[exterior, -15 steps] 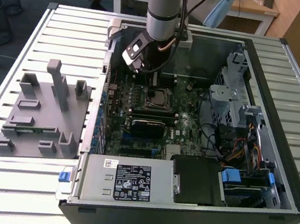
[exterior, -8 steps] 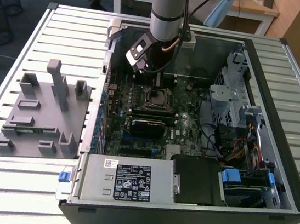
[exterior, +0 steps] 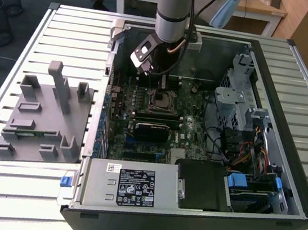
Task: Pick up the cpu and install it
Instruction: 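Close the cpu cover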
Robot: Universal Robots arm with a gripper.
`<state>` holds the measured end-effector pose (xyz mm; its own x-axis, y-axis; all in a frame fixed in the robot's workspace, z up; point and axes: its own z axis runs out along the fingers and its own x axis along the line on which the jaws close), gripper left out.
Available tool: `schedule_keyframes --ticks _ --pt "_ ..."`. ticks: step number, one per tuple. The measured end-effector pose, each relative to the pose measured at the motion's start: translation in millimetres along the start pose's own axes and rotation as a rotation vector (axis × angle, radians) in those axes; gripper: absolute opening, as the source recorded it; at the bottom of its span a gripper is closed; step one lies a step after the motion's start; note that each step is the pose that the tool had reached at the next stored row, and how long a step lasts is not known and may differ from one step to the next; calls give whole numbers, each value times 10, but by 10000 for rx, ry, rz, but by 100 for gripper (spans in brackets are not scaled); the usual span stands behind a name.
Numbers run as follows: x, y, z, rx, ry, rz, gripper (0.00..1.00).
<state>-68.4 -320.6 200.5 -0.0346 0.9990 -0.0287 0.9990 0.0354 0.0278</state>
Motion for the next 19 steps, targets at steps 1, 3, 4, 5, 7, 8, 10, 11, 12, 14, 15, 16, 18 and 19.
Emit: schedule_keyframes --ticks 1,3,4,5,7,8,10,11,12,14,15,16,18,19 --pt "0 0 -5 1 -2 0 11" --pt "0 1 -27 -1 -2 -1 11" --pt "-1 1 -43 -1 -2 -2 11" --pt "-2 2 -82 -2 -3 0 11" --pt "-2 3 -108 -1 -18 -1 11" --pt "-4 3 -108 -2 -18 -1 11" --pt "-26 2 -108 0 -21 -1 11" --pt "-31 2 -107 -1 -19 0 11" --pt "-32 4 -107 -2 -20 -1 11" --pt "-33 25 -106 -1 -20 -1 11" --pt "-34 42 -106 0 -21 0 11" --pt "-35 68 -104 5 -20 0 11" --pt "-37 121 -103 21 -20 -1 11" --pt "-38 145 -102 26 -20 -1 11"
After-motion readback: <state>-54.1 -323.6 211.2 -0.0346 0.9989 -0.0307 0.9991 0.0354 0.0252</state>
